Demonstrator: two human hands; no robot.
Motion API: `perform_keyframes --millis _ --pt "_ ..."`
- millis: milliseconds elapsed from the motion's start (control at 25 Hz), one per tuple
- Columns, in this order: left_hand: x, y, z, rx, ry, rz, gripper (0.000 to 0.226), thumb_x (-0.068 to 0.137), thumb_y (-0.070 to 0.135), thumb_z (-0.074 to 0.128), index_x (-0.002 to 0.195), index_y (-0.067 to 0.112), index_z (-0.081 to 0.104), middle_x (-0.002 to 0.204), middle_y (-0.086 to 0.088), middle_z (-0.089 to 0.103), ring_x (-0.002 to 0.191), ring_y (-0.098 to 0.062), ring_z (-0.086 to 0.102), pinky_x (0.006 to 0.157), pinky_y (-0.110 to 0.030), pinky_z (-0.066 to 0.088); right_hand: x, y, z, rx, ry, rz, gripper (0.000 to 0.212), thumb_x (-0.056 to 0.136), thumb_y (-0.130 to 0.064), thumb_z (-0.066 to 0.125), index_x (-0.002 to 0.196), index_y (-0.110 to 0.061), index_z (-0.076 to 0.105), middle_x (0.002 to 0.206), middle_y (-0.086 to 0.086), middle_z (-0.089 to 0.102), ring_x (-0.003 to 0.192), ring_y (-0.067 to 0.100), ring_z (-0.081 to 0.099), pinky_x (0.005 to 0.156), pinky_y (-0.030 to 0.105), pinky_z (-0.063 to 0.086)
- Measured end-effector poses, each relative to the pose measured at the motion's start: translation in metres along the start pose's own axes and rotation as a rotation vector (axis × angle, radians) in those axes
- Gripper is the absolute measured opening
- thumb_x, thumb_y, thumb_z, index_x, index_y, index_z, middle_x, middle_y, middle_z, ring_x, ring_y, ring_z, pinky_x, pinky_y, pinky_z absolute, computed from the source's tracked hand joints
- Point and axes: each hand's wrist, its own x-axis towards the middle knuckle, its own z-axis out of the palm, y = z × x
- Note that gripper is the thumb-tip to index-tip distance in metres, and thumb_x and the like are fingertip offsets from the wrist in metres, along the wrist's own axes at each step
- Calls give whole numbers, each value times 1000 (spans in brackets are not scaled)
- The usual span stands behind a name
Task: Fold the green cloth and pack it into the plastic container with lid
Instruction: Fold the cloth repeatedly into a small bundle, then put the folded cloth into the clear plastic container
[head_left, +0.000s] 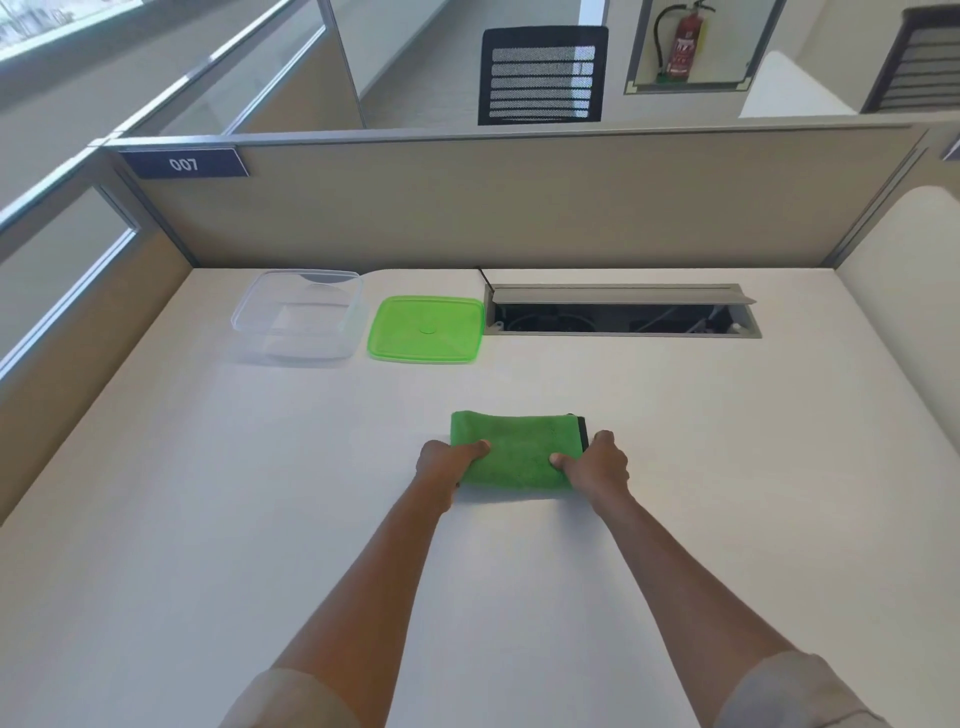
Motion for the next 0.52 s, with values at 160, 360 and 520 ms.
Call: perform_keyframes --millis 160,360,520 --pt "-11 -8 -5 -174 -164 -67 35 85 21 77 113 7 63 99 -8 69 85 -21 65 63 -31 56 -7 0 -6 -4 -7 11 66 75 -34 83 120 -1 47 125 18 55 115 41 54 93 47 49" --pt "-15 -18 -20 -255 -328 -27 29 93 16 68 120 11 60 116 -12 68 105 -29 65 75 -41 58 -16 1 -10 16 -79 5 48 71 -33 86 88 -3 54 94 12 61 82 28 57 61 31 45" --pt "-13 -17 -41 -208 -369 1 22 94 18 67 114 13 62 115 -12 69 106 -29 66 75 -40 59 -25 2 -5 193 -132 -37 42 71 -24 87 96 1 67 94 12 70 83 28 64 63 30 46"
